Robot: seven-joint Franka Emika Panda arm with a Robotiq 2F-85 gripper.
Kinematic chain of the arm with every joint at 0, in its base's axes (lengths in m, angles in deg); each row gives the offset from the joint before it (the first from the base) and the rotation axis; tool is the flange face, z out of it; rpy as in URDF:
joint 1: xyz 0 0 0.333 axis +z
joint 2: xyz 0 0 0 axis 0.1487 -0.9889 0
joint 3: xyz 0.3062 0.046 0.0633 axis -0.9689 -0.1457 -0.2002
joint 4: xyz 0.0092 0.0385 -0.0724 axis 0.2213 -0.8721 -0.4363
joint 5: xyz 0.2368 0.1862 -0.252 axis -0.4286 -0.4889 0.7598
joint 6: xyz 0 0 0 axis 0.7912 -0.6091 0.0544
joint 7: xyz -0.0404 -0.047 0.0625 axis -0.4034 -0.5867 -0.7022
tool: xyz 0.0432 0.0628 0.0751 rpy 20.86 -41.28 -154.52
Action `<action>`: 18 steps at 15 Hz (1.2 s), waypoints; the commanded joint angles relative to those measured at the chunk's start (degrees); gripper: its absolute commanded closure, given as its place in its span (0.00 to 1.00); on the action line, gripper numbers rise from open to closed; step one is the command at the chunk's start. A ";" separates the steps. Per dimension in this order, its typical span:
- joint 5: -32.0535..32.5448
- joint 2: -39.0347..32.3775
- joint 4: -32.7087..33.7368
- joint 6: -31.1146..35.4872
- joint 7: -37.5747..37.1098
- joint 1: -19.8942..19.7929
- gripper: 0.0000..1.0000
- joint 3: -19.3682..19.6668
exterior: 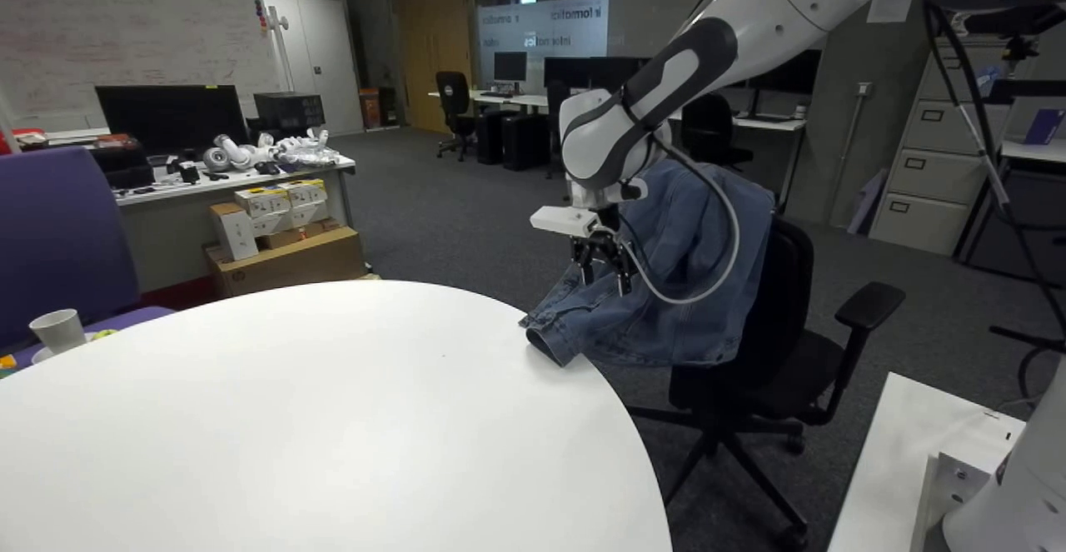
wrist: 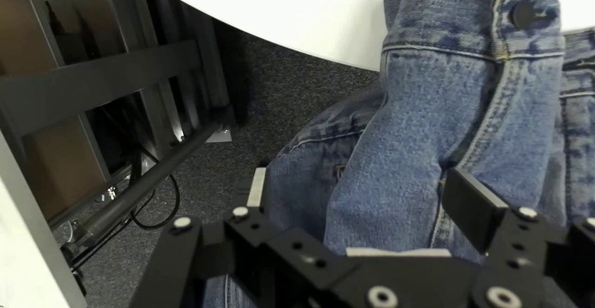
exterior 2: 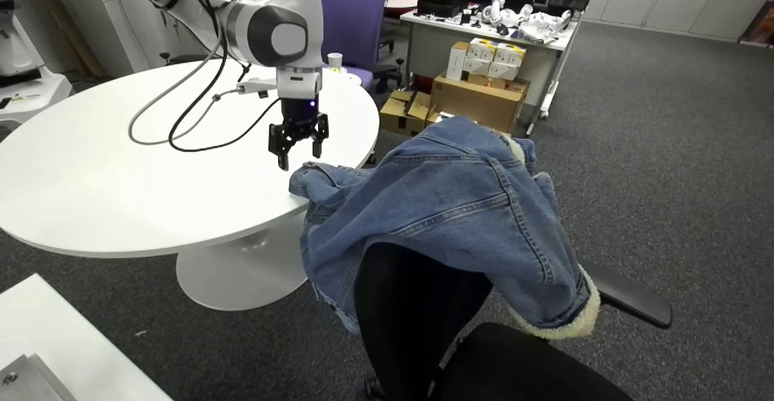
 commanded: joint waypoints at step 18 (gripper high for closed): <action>2.25 -7.38 0.21 5.05 -0.65 0.99 0.80 3.77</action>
